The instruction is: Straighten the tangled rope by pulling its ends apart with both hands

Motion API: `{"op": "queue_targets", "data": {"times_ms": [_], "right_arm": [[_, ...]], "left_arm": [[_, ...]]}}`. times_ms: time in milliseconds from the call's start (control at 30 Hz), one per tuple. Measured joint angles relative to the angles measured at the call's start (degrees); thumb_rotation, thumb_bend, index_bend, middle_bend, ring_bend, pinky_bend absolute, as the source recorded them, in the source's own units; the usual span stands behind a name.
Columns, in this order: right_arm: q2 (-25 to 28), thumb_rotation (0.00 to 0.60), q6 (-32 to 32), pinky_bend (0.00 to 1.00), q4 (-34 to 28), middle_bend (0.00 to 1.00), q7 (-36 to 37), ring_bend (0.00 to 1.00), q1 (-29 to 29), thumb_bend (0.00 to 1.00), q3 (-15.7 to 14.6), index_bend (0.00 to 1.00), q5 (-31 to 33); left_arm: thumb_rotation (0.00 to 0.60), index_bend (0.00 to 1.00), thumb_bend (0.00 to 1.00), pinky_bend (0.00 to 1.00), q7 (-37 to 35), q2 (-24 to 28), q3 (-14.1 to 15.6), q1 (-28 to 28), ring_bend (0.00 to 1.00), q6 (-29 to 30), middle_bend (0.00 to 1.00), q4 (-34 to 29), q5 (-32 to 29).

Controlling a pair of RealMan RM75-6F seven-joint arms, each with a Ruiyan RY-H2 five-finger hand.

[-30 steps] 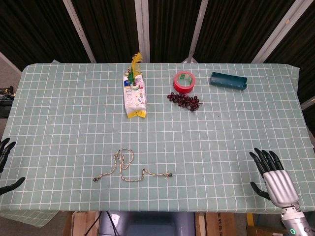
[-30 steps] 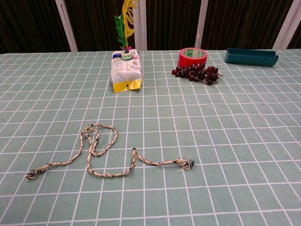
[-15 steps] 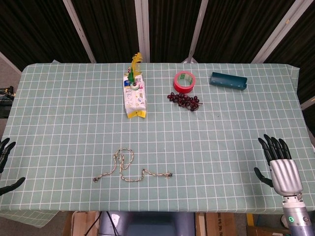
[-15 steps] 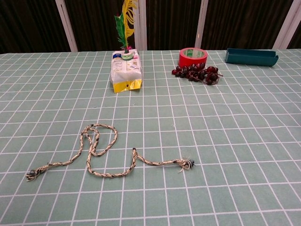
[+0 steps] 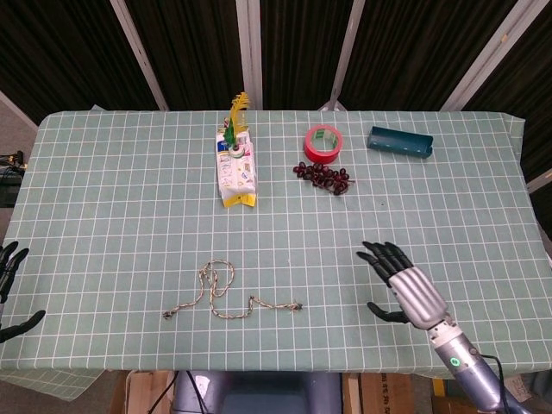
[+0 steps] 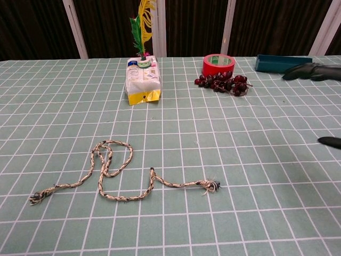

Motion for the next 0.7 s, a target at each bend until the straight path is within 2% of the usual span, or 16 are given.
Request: {"op": "queue_targets", "data": {"times_ms": [267, 700], "right_arm": [[-7.61, 0.600, -5.10, 0.00, 0.33, 0.09, -4.04, 0.00, 3.69, 0.31, 0.25, 0.39, 1.63], [-19.46, 0.600, -7.36, 0.00, 3.56, 0.10, -14.02, 0.00, 5.38, 0.31, 0.80, 0.43, 8.50]], "left_arm": [[0.600, 0.02, 0.01, 0.00, 1.43, -0.45, 0.10, -0.21, 0.00, 0.34, 0.00, 0.84, 1.12], [0.600, 0.02, 0.01, 0.00, 0.92, -0.79, 0.04, -0.68, 0.00, 0.40, 0.00, 1.79, 1.77]]}}
